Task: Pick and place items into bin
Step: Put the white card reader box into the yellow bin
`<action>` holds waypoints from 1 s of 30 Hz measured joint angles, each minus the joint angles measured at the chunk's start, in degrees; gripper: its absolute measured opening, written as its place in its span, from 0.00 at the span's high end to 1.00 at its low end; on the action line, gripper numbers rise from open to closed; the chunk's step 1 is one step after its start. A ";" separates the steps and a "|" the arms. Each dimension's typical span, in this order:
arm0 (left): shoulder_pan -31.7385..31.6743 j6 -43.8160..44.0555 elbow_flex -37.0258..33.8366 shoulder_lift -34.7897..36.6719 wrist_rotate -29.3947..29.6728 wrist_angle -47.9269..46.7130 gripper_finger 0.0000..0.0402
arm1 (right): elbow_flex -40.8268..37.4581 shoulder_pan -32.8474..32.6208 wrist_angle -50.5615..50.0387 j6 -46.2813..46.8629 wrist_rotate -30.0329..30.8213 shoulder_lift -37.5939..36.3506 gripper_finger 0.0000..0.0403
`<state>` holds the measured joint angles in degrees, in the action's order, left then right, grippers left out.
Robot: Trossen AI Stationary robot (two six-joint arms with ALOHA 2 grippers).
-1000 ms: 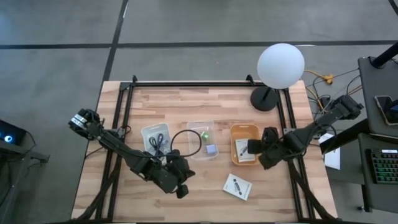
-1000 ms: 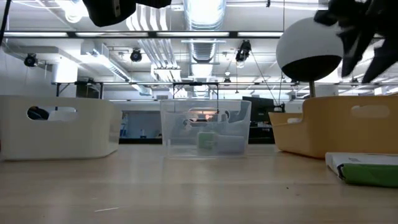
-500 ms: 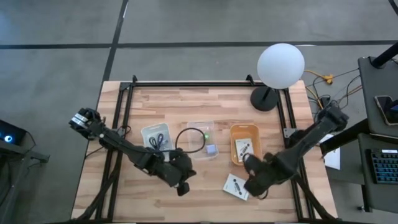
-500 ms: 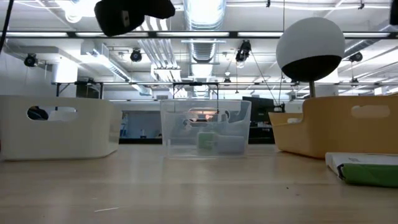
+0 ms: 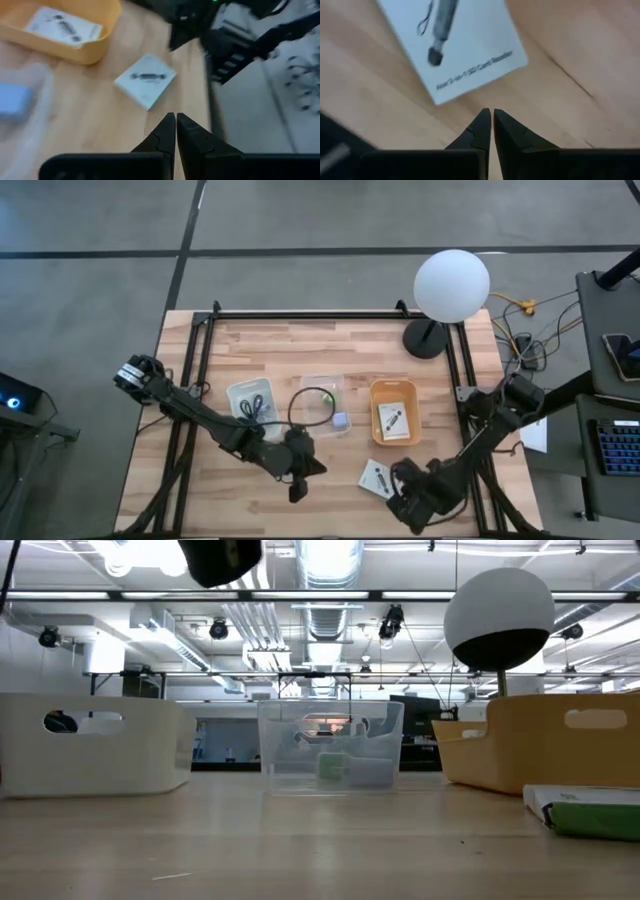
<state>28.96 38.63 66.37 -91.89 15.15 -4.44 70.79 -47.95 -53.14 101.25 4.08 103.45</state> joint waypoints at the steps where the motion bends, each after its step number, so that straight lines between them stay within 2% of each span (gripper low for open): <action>1: 0.03 0.00 0.04 -0.65 -0.36 1.36 1.00 | 0.02 -0.48 -0.59 2.38 1.42 0.24 0.97; 5: 0.36 1.73 1.10 -5.69 -3.00 6.75 1.00 | -0.03 -1.80 -5.27 10.90 6.56 0.77 0.97; 9: 0.87 6.46 3.02 -12.04 -7.43 12.94 1.00 | -0.57 -1.65 -8.29 16.73 6.11 1.16 0.97; 12: 1.22 8.93 5.21 -16.83 -11.07 17.89 1.00 | -0.61 -0.91 -7.31 17.70 6.42 1.19 0.97; 20: 1.87 9.14 12.09 -26.13 -10.64 17.35 1.00 | -0.81 -0.14 -6.03 14.83 8.23 4.10 0.97; 30: 1.92 9.14 15.04 -27.96 -5.44 14.33 1.00 | -0.71 0.03 -5.52 13.75 10.49 10.40 0.97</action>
<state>30.89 47.77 81.42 -119.85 9.70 9.89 70.08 -47.92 -58.66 114.99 14.57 113.86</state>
